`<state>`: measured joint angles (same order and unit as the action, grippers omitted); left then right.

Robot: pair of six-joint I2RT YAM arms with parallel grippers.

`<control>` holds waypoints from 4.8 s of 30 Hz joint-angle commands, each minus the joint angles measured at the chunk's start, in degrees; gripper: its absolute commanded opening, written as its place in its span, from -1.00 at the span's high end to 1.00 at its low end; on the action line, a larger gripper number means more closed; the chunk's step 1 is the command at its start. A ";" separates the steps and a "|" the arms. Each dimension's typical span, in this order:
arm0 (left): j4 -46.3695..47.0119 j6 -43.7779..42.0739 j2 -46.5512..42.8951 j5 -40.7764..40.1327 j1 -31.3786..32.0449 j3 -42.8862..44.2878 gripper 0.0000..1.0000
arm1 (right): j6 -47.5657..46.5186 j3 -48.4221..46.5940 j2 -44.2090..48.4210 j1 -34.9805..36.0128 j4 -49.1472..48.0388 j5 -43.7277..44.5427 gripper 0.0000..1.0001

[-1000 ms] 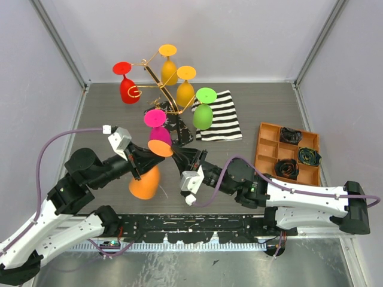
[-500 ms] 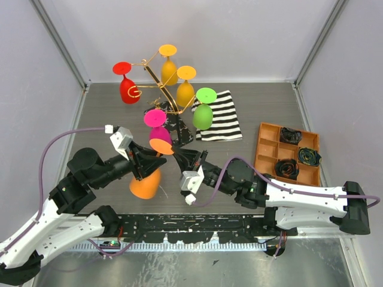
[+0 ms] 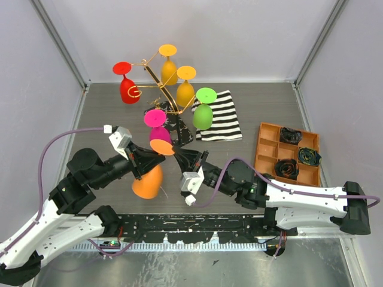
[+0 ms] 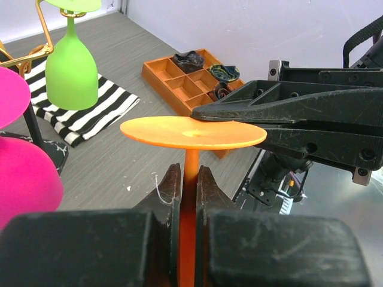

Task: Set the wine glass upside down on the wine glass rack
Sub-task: Turn the wine glass upside down at the wine rack.

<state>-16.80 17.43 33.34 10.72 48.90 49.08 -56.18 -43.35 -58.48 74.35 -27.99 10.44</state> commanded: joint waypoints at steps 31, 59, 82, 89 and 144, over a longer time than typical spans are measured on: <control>-6.25 -2.41 -12.07 -17.95 0.16 -6.82 1.00 | 41.21 -5.78 2.47 -6.01 14.93 11.08 -0.08; 35.73 -7.64 0.64 -10.16 -25.33 -20.80 1.00 | 51.90 -9.77 -22.91 -29.52 -2.91 -10.32 -0.15; 69.05 -5.83 24.36 14.04 -39.45 -20.10 1.00 | 49.62 -9.40 -28.38 -30.95 -7.53 -9.90 -0.17; 74.93 -5.06 30.45 14.89 -40.06 -19.28 1.00 | 50.33 -9.56 -29.66 -31.60 -9.94 -9.70 -0.19; 95.87 0.30 54.27 15.43 -43.78 -10.45 1.00 | 50.96 -12.28 -35.78 -32.51 -12.47 -10.96 -0.20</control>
<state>75.94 18.96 87.72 28.40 5.91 37.12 -5.65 -52.99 -94.28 42.13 -36.84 -0.16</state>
